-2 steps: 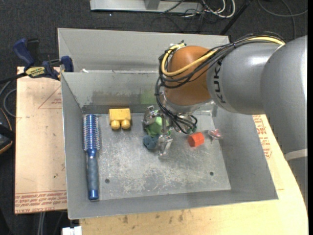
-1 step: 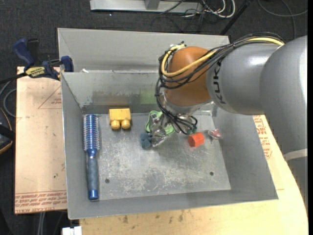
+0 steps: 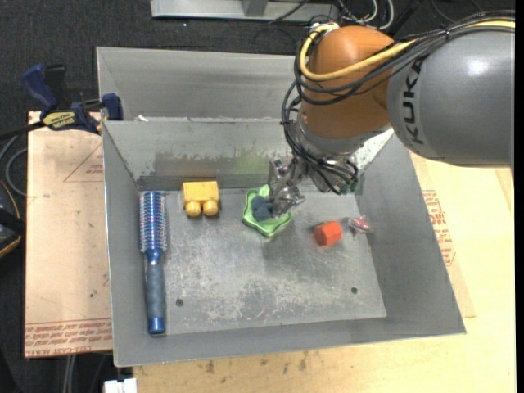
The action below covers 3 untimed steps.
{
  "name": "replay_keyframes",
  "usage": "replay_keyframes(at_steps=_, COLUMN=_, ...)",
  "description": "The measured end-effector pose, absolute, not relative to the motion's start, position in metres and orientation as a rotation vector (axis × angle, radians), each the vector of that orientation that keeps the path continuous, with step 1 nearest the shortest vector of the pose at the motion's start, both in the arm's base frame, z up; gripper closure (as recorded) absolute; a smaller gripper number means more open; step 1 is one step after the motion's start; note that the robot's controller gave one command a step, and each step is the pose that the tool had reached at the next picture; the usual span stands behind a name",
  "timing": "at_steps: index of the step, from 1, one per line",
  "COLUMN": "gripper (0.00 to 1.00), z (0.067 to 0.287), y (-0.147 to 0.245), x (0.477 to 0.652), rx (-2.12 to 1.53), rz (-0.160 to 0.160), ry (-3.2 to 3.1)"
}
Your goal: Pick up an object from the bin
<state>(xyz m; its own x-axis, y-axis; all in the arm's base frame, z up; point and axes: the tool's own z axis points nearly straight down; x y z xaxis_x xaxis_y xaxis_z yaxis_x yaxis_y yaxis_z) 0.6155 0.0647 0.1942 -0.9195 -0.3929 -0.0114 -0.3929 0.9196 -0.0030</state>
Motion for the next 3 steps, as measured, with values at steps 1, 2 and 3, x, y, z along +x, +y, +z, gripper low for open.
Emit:
replay_keyframes(at_steps=1, gripper=1.0, z=0.137, y=0.094, x=0.553, rx=-0.112, rz=0.003, ry=3.143)
replay_keyframes(at_steps=2, gripper=1.0, z=0.206, y=0.084, x=0.56, rx=-0.119, rz=0.002, ry=3.129)
replay_keyframes(at_steps=3, gripper=1.0, z=0.202, y=0.084, x=0.559, rx=-0.121, rz=0.002, ry=3.137)
